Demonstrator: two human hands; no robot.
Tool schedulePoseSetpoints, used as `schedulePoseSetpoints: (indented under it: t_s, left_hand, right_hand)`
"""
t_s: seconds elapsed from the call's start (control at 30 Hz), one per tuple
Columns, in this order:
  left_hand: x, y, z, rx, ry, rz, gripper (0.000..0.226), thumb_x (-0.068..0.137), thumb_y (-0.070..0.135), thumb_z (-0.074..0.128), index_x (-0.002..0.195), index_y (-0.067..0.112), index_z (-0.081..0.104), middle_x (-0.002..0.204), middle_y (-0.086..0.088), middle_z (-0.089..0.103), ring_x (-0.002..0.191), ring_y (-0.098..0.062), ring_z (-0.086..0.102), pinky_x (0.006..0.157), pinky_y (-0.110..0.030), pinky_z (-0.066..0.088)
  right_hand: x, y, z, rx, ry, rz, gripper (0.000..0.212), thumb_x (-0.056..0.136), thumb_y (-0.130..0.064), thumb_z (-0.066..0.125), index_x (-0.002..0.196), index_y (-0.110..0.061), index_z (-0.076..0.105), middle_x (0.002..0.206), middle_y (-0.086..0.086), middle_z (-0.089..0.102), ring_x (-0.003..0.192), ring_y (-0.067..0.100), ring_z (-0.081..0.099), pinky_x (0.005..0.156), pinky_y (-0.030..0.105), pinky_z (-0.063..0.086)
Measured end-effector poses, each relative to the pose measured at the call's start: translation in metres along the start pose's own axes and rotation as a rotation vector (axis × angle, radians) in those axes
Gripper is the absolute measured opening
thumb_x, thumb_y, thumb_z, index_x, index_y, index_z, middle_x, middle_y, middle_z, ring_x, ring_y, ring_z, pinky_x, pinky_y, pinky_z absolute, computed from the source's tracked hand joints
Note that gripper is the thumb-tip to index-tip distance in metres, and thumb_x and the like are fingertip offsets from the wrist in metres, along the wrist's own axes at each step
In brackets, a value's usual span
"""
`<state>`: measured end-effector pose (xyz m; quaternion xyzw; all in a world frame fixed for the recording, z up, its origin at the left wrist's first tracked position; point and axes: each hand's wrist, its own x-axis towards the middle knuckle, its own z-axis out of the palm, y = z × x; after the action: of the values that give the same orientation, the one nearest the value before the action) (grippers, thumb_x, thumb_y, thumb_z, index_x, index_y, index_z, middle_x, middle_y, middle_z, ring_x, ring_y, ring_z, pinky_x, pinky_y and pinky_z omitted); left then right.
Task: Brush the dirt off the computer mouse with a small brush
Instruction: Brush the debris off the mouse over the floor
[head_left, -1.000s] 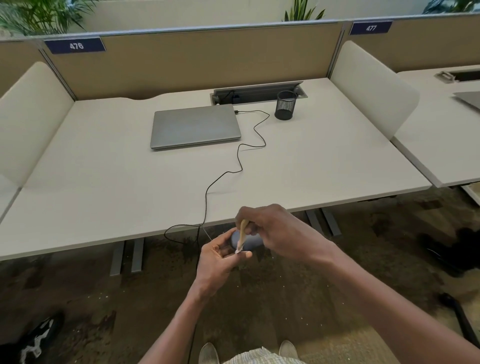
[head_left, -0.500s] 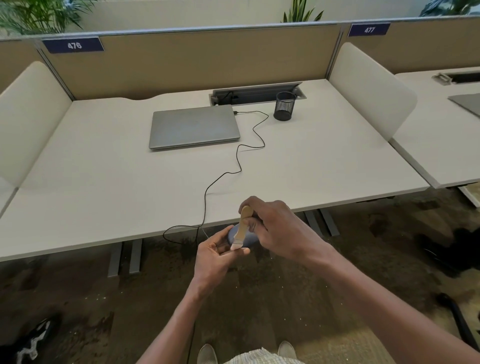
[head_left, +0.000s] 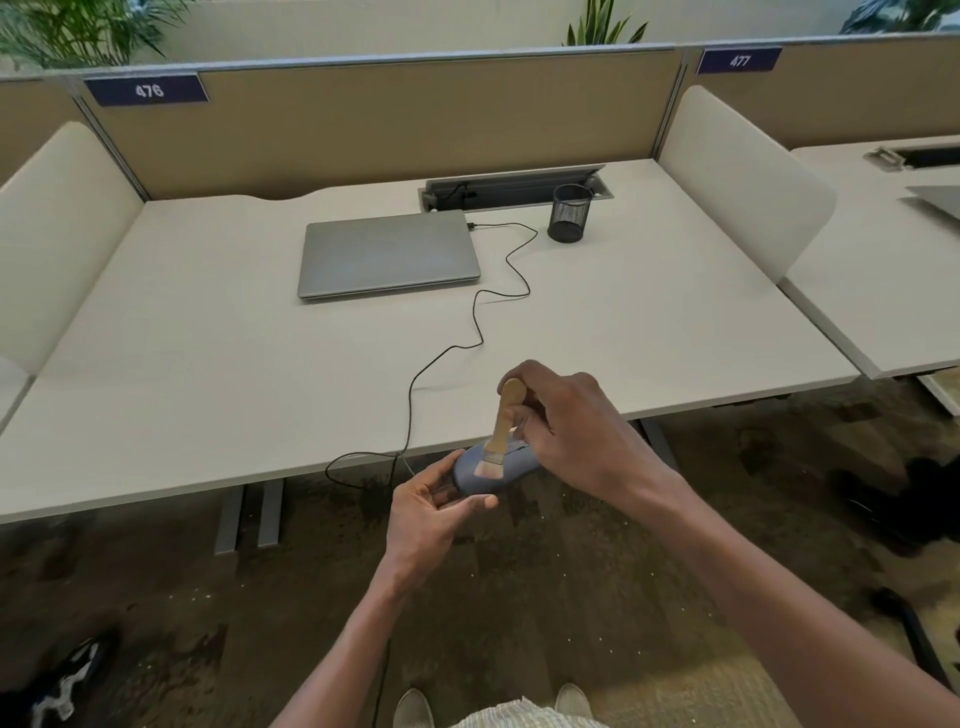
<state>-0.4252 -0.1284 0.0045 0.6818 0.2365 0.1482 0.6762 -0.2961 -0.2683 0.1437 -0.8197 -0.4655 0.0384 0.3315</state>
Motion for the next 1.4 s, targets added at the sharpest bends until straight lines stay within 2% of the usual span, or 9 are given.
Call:
schedulePoseSetpoints:
  t_s: [0.17,0.37,0.57,0.63,0.83,0.93,1.03,1.17,1.4]
  left_hand:
    - [0.003,-0.004,0.0,-0.019,-0.009,-0.006,0.07,0.067,0.02,0.091,0.132,0.015,0.063,0.12,-0.005,0.073,0.111,-0.017,0.071,0.084,-0.024,0.059]
    - [0.002,-0.001,-0.002,0.013,0.016,0.014,0.065,0.065,0.027,0.091,0.122,0.036,0.062,0.121,0.003,0.07,0.112,-0.007,0.069,0.087,-0.024,0.059]
    - [0.006,-0.005,0.003,0.007,-0.02,0.015,0.074,0.067,0.024,0.091,0.134,0.015,0.061,0.124,-0.004,0.071,0.115,-0.016,0.069,0.091,-0.032,0.059]
    - [0.006,-0.004,0.005,0.003,-0.025,0.015,0.073,0.067,0.023,0.091,0.134,0.017,0.062,0.123,-0.004,0.071,0.114,-0.016,0.069,0.091,-0.03,0.059]
    - [0.003,0.001,0.003,0.032,-0.01,0.028,0.064,0.068,0.019,0.092,0.124,0.032,0.065,0.117,0.006,0.074,0.111,-0.01,0.07,0.087,-0.022,0.058]
    - [0.004,-0.003,0.001,0.031,-0.016,0.01,0.068,0.069,0.019,0.092,0.131,0.019,0.064,0.118,0.001,0.075,0.111,-0.015,0.071,0.089,-0.027,0.059]
    - [0.004,-0.005,0.001,0.053,-0.024,-0.004,0.063,0.072,0.016,0.09,0.129,0.011,0.065,0.11,-0.004,0.077,0.106,-0.019,0.073,0.093,-0.038,0.06]
    - [0.001,-0.005,0.001,0.064,-0.021,-0.011,0.059,0.071,0.018,0.091,0.125,0.013,0.068,0.11,-0.003,0.077,0.105,-0.018,0.073,0.094,-0.04,0.059]
    - [-0.004,-0.008,0.001,0.033,-0.01,-0.028,0.08,0.063,0.016,0.094,0.136,0.011,0.061,0.123,-0.001,0.072,0.111,-0.013,0.071,0.094,-0.042,0.059]
  right_hand:
    - [-0.008,-0.002,0.018,0.068,0.06,0.018,0.016,0.095,-0.015,0.065,0.11,-0.016,0.059,0.084,0.003,0.07,0.069,0.017,0.067,0.061,0.032,0.055]
    - [-0.017,0.019,0.01,-0.009,0.178,0.076,0.017,0.094,-0.015,0.067,0.109,-0.015,0.059,0.079,0.001,0.067,0.064,0.017,0.065,0.058,0.037,0.056]
    - [-0.012,0.011,0.02,0.108,0.158,0.067,0.021,0.094,-0.016,0.067,0.114,-0.017,0.06,0.084,0.002,0.072,0.071,0.018,0.071,0.06,0.038,0.059]
    - [-0.009,0.011,0.025,0.092,0.13,0.066,0.027,0.094,-0.016,0.068,0.12,-0.015,0.06,0.088,0.004,0.074,0.073,0.018,0.072,0.063,0.037,0.06]
    - [0.007,0.014,0.015,-0.073,0.189,0.01,0.04,0.094,-0.014,0.067,0.132,-0.011,0.056,0.072,-0.001,0.066,0.058,0.013,0.06,0.054,0.015,0.044]
    - [0.008,0.005,0.022,0.009,0.082,-0.043,0.043,0.094,-0.015,0.066,0.135,-0.013,0.055,0.079,0.002,0.072,0.065,0.014,0.068,0.062,0.026,0.058]
    - [0.008,-0.002,0.034,0.007,-0.024,-0.078,0.041,0.095,-0.015,0.064,0.135,-0.013,0.055,0.079,0.003,0.073,0.066,0.014,0.069,0.066,0.032,0.059]
    - [0.02,0.0,0.035,-0.012,0.013,-0.048,0.031,0.095,-0.012,0.064,0.125,-0.011,0.059,0.076,0.002,0.071,0.063,0.016,0.067,0.062,0.033,0.059]
    - [0.034,0.016,0.024,-0.098,0.115,0.094,0.031,0.095,-0.011,0.062,0.125,-0.005,0.061,0.066,0.003,0.062,0.055,0.02,0.055,0.058,0.032,0.049]
